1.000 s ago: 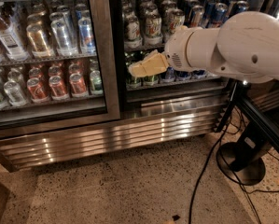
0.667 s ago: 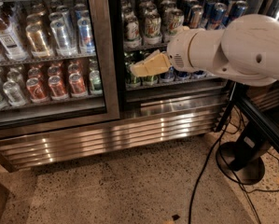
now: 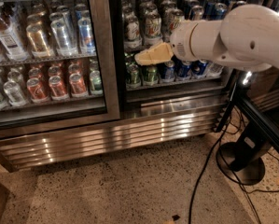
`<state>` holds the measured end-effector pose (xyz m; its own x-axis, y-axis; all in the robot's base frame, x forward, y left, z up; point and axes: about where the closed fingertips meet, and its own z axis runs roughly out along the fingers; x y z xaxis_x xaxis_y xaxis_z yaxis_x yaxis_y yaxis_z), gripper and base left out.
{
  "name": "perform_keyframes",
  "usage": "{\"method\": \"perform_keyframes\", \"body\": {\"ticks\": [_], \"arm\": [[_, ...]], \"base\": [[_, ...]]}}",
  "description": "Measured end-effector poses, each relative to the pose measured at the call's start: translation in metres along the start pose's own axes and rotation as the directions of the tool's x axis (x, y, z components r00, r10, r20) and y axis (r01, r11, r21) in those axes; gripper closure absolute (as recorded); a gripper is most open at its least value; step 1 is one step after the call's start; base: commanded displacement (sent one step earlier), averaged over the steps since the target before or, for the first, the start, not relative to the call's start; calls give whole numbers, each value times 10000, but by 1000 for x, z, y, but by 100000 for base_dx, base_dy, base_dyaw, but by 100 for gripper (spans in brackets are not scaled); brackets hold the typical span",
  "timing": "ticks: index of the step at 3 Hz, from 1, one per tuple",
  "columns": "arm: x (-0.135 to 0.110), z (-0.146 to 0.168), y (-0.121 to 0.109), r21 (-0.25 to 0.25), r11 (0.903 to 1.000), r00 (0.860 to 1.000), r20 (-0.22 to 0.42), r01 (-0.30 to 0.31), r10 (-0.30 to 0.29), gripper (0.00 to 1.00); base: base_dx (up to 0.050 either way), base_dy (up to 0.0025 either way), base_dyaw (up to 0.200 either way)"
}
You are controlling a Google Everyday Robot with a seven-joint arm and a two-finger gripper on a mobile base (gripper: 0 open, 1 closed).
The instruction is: Open right fridge door
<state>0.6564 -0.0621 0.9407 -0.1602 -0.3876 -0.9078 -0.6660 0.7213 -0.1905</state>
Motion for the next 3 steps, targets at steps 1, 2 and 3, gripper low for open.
{"method": "perform_keyframes", "body": {"ticks": [1, 2, 3], "arm": [[31, 49, -43, -627, 9941, 9951, -506, -886, 855, 0], [54, 73, -58, -1092, 9865, 9902, -815, -1221, 1136, 0], [54, 74, -58, -1095, 9865, 9902, -813, -1221, 1135, 0]], "base": [[0, 0, 0], [0, 0, 0], [0, 0, 0]]}}
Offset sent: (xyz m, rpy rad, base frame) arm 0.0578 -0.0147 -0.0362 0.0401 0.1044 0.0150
